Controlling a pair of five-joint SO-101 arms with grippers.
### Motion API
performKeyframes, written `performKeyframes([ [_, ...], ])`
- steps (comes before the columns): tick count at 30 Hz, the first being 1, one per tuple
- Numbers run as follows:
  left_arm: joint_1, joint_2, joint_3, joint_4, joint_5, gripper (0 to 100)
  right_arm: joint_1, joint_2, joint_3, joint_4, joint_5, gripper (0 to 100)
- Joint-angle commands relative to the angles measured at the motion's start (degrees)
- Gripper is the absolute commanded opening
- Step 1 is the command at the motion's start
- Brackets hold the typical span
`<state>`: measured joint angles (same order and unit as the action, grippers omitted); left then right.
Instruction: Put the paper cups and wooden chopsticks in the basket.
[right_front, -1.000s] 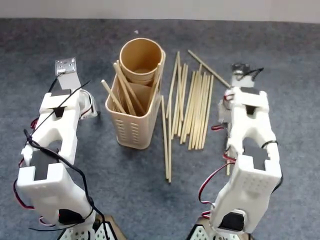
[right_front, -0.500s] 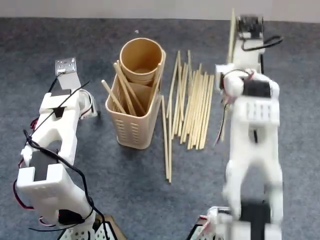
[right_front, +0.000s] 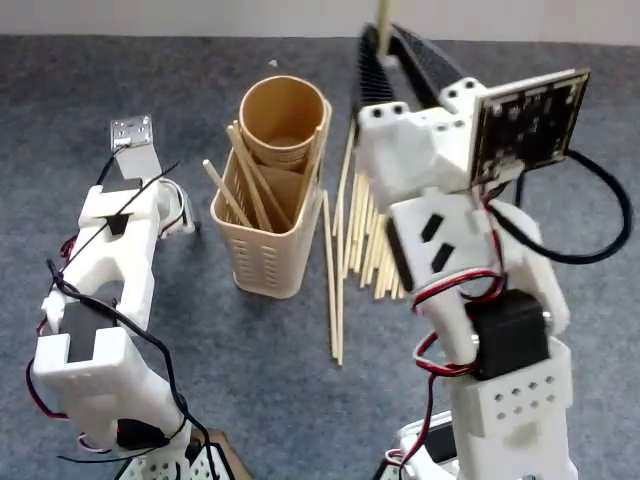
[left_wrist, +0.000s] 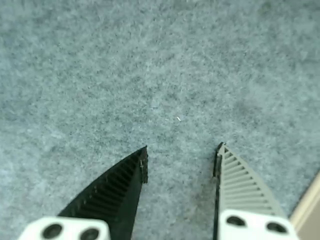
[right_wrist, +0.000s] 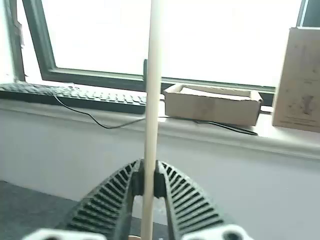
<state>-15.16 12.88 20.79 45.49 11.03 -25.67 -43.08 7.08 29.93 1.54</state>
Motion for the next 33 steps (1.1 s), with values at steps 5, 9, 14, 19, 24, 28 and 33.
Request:
performKeyframes([
  [5,0.1,-0.4,-0.3,-0.5,-0.5,22,-7.2,6.0,10.1,-17.1,-0.8,0.5],
  [9,0.1,-0.4,-0.5,-0.5,-0.5,22,-7.2,7.4,16.5,-21.7,-1.1,0.5],
  [14,0.2,-0.3,-0.9,-0.6,-0.5,22,-7.3,7.3,22.0,-22.0,-1.1,0.5],
  [19,0.2,-0.3,-0.9,-0.6,-0.5,22,-8.4,7.3,25.6,-21.5,-0.9,4.3],
  [24,0.2,-0.3,-0.6,-2.2,-0.5,22,-8.5,7.3,25.7,-20.6,-0.9,24.1],
  [28,0.2,-0.3,-0.6,-2.3,-0.5,22,-8.4,6.3,23.4,-14.9,-1.0,24.5],
  [33,0.1,-0.3,-0.5,-2.2,-0.5,22,-2.9,-0.4,17.3,-1.2,-0.8,24.5],
])
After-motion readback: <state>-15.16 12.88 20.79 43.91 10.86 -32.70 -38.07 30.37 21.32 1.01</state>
